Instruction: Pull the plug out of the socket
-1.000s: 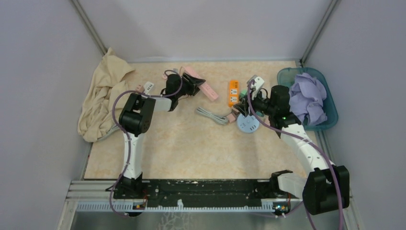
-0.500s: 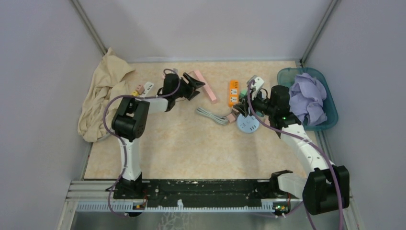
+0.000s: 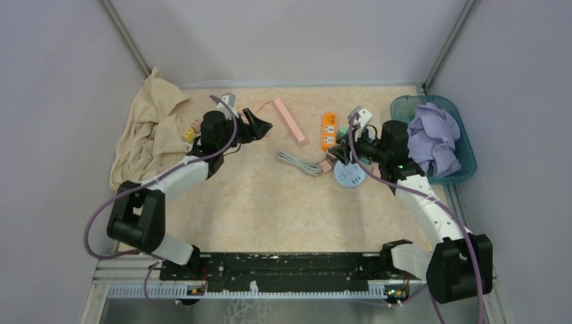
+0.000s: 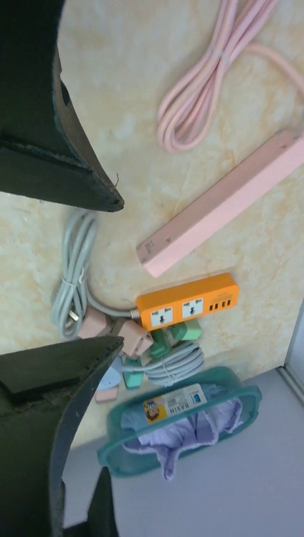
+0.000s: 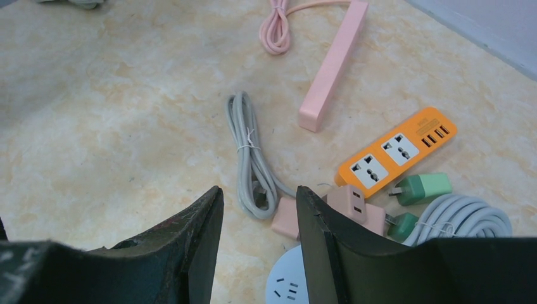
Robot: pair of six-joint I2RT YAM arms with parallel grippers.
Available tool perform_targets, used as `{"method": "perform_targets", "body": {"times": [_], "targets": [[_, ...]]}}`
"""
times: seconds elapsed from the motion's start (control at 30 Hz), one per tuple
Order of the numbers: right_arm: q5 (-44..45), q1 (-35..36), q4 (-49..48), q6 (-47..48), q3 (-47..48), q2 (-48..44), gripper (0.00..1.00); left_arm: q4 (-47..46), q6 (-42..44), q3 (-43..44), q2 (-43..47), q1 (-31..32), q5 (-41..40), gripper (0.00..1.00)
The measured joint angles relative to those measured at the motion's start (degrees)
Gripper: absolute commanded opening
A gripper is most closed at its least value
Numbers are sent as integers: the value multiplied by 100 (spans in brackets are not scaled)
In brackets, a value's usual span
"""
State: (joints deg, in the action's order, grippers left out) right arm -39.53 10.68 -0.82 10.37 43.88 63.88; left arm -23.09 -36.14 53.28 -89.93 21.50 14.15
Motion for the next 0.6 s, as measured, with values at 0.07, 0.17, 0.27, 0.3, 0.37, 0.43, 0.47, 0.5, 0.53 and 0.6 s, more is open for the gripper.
{"method": "perform_targets", "body": {"times": [0.07, 0.17, 0.27, 0.3, 0.37, 0.43, 0.47, 0.5, 0.53, 0.6], "targets": [[-37, 0, 0, 0, 0, -2, 46, 24, 468, -339, 522, 0, -168, 90], [-81, 0, 0, 0, 0, -7, 46, 107, 1001, -675, 1117, -4, -422, 99], [-114, 0, 0, 2, 0, -9, 46, 334, 1517, -717, 1506, -39, -605, 100], [-125, 0, 0, 2, 0, -11, 46, 498, 1735, -662, 1617, -44, -656, 100], [-146, 0, 0, 2, 0, -13, 47, 774, 2116, -496, 1714, -55, -730, 100], [-188, 0, 0, 4, 0, -13, 46, 1169, 2562, -210, 1740, -61, -852, 100], [-208, 0, 0, 4, 0, -13, 46, 1373, 2815, -46, 1740, -66, -931, 100], [-227, 0, 2, 4, 0, -13, 46, 1565, 3069, 83, 1740, -66, -1014, 100], [-243, 0, 0, 4, 0, -13, 46, 1744, 3351, 205, 1740, -66, -1119, 100], [-273, 0, 0, 4, 0, -13, 46, 1965, 3777, 337, 1753, -66, -1370, 100]]}}
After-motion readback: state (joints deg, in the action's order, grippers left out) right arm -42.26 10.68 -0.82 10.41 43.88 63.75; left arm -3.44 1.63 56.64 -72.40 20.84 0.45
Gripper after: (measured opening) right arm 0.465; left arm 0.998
